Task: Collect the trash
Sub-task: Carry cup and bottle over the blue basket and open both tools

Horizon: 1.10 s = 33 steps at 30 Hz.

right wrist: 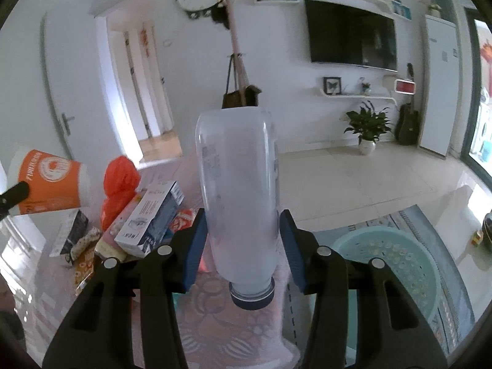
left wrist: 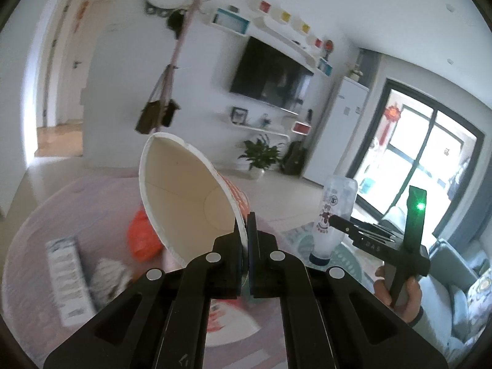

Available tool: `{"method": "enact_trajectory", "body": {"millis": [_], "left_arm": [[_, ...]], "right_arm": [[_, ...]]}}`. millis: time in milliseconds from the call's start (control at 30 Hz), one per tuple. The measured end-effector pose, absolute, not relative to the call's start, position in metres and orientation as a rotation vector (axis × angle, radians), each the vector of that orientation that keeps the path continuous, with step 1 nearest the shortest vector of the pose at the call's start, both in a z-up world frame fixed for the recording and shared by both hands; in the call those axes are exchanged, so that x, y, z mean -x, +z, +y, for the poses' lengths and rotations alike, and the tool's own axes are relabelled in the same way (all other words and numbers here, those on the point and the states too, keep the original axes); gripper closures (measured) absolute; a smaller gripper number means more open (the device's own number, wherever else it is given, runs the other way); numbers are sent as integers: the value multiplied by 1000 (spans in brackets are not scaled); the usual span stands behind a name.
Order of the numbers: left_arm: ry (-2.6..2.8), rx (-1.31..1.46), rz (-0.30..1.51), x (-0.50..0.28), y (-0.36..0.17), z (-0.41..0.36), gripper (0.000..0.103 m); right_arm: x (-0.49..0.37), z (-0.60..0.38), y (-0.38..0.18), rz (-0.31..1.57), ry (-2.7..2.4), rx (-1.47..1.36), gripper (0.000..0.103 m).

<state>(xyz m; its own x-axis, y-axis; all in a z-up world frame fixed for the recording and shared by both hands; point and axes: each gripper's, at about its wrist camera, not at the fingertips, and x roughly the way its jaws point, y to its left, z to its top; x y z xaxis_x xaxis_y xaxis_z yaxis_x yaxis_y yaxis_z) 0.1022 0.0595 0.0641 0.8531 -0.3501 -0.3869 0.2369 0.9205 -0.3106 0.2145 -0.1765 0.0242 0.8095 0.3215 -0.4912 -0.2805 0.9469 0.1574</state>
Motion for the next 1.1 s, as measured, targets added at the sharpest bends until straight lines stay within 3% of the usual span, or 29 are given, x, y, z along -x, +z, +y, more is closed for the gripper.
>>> {"method": "enact_trajectory", "body": {"millis": [333,667,1000,1100], "left_arm": [[-472,191,482,-158,56,-54,102],[-611,162,643,-209,-13,-155,102],[-644,161,849,-239,-78,-195,102],[-642,160,881,-239,-85,-194,92]], "right_arm": [[-196,-269,17,501,128,-127,59],[-211,-338,-75,667,-6,-343,59],[-221,-346,-131,761,-78,-392,58],[-219,-348,-130,764,-76,-398,57]]}}
